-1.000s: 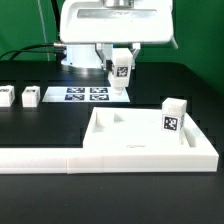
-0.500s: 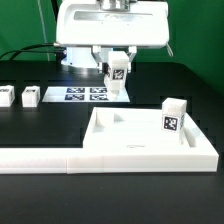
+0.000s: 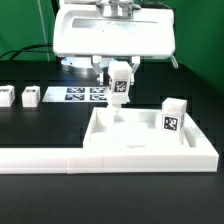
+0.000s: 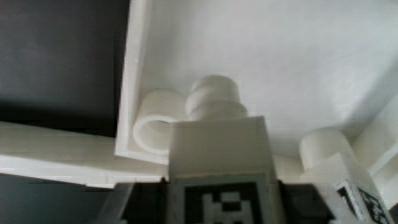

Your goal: Assemble square table

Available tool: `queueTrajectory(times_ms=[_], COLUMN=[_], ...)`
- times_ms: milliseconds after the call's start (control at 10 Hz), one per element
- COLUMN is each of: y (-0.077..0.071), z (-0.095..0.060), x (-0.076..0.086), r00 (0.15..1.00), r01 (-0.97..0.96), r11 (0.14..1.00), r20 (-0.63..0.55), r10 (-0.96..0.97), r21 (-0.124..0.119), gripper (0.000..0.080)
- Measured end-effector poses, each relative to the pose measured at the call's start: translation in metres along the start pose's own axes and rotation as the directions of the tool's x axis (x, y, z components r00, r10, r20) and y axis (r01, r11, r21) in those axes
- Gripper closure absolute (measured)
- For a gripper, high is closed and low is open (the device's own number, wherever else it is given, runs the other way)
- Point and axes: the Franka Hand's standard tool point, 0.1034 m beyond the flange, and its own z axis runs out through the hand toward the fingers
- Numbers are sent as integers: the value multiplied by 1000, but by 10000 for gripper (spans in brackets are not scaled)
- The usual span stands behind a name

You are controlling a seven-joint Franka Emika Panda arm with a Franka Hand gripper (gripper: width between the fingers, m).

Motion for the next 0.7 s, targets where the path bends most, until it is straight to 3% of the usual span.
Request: queueTrajectory(times_ms=[300,500,700], y=[0,9,22], z=[1,6,13], x=[-1,0,27], r00=[1000,999,997], r01=[0,-17,-37], r11=[1000,1000,999], r20=[2,30,63], r10=[0,17,36], r21=[0,2,16], gripper=[511,511,511])
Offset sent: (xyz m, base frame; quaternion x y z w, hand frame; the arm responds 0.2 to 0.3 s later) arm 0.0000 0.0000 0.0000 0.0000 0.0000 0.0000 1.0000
